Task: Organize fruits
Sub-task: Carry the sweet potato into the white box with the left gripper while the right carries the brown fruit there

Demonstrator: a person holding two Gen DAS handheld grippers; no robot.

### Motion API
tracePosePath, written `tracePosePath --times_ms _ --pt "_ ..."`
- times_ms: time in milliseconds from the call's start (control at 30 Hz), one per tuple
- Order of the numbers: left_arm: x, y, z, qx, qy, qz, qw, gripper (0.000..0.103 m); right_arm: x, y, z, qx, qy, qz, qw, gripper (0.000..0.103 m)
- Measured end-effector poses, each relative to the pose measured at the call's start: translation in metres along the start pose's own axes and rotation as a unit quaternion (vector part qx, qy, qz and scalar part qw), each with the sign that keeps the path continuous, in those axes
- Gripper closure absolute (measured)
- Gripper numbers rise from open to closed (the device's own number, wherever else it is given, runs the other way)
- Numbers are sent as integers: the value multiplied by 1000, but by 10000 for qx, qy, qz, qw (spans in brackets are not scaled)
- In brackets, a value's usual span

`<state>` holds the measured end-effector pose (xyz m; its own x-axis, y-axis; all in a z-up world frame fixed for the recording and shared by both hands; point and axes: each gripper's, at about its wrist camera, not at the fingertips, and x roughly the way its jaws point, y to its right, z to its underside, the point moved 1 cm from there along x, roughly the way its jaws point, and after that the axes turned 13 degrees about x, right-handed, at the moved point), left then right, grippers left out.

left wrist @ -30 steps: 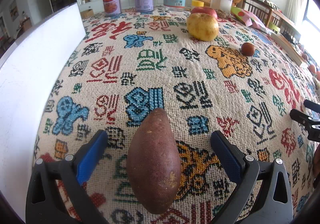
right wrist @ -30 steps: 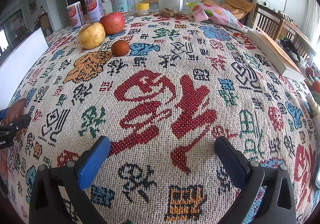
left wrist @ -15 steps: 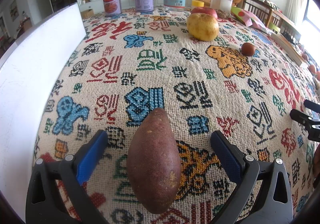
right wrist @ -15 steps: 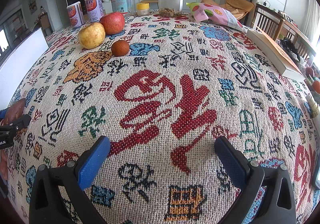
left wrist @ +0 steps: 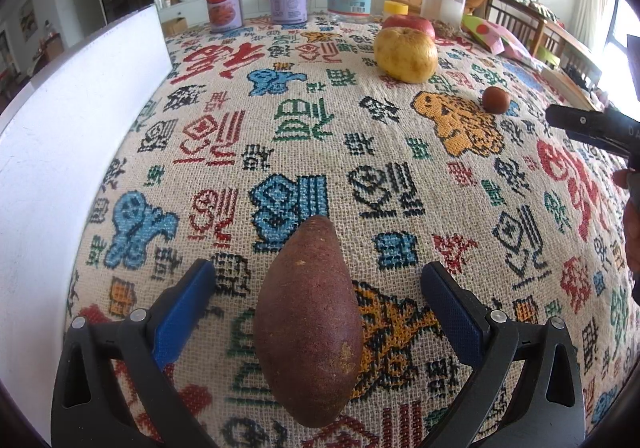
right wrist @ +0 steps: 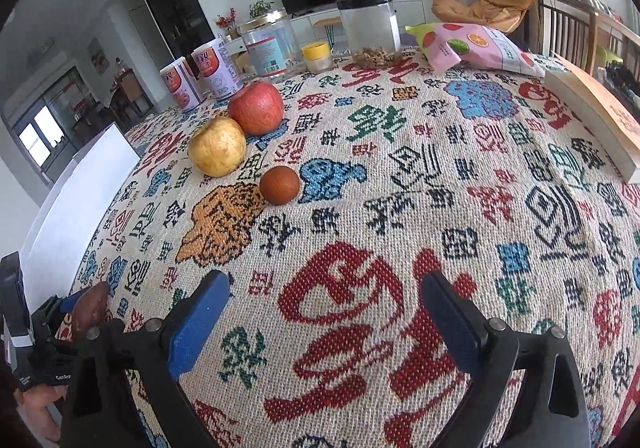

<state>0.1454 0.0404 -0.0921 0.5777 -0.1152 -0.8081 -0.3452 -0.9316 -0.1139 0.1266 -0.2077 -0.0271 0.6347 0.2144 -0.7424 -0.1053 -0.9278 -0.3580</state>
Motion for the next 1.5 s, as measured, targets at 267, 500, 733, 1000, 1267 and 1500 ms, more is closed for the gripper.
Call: tracePosePath --times_ms 267,500,733,1000,1267,1500 --pt "-20 -18 9 -182 11 1050 9943 2 72 -40 -39 -500 -414 397 9971 42" --pt "-17 -22 5 -385 47 893 9953 62 37 -30 -28 -110 -562 -57 9983 73" --pt "-87 -63 16 -1331 751 1485 9770 62 -5 -57 -7 -13 -1026 -680 9924 73" --pt "-200 -178 40 -2078 1393 628 9662 62 -39 -252 35 -1084 -1400 -2209 9591 73" --pt "-158 -258 111 -2884 345 -286 9565 62 -27 -425 127 -2419 -1924 -2620 9142 73" --pt "-151 -268 130 -3767 383 -130 9255 38 11 -458 158 -2823 -1821 -1893 9227 66"
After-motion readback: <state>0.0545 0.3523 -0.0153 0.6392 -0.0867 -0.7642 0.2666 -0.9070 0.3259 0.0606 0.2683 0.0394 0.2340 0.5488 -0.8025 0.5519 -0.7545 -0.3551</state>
